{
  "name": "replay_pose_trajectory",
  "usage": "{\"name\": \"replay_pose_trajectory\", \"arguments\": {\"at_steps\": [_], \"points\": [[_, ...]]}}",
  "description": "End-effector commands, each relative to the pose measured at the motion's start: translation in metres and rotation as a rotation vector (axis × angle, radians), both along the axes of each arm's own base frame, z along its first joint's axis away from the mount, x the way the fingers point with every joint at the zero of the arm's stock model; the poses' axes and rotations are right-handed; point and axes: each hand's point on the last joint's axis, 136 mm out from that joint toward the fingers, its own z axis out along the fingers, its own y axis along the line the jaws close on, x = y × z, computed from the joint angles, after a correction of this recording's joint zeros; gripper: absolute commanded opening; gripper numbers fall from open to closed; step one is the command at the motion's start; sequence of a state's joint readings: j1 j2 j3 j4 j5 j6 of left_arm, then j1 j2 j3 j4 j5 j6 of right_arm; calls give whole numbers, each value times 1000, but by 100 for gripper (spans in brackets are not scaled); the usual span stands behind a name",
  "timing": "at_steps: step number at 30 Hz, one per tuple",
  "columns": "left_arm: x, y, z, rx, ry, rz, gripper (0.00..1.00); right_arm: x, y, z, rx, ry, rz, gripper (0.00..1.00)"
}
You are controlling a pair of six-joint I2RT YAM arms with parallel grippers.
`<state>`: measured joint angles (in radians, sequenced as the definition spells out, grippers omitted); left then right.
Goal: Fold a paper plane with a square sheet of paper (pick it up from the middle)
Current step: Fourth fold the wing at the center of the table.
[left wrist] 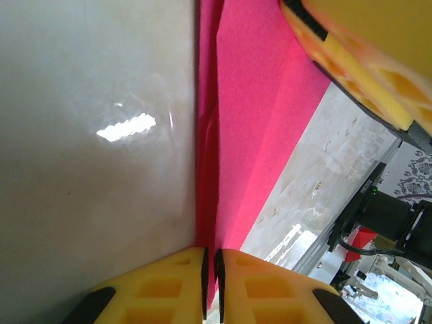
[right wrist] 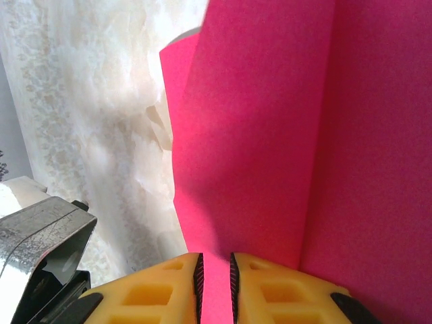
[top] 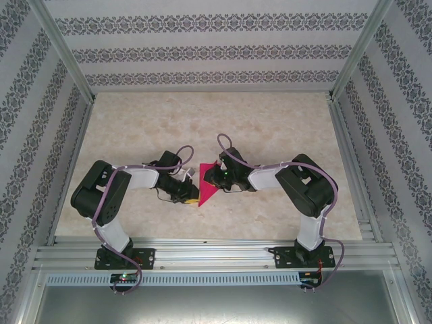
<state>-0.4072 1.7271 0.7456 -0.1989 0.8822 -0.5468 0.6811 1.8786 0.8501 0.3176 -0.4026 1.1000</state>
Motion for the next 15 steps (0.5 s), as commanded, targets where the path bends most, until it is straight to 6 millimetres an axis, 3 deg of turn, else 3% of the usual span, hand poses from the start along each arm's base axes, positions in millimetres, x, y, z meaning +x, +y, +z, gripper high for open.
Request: {"name": "replay_pose_trajectory", "arguments": {"at_steps": [1,8,15], "points": [[-23,1,-2,17,60,-44,13,-22,-21,-45,-135,103,0,21],[-34,0,-7,29,91,-60,8,-24,-24,-47,-148,106,-1,21],[-45,13,-20,128,123,-66,11,-26,-26,-51,-165,115,-1,21]]}}
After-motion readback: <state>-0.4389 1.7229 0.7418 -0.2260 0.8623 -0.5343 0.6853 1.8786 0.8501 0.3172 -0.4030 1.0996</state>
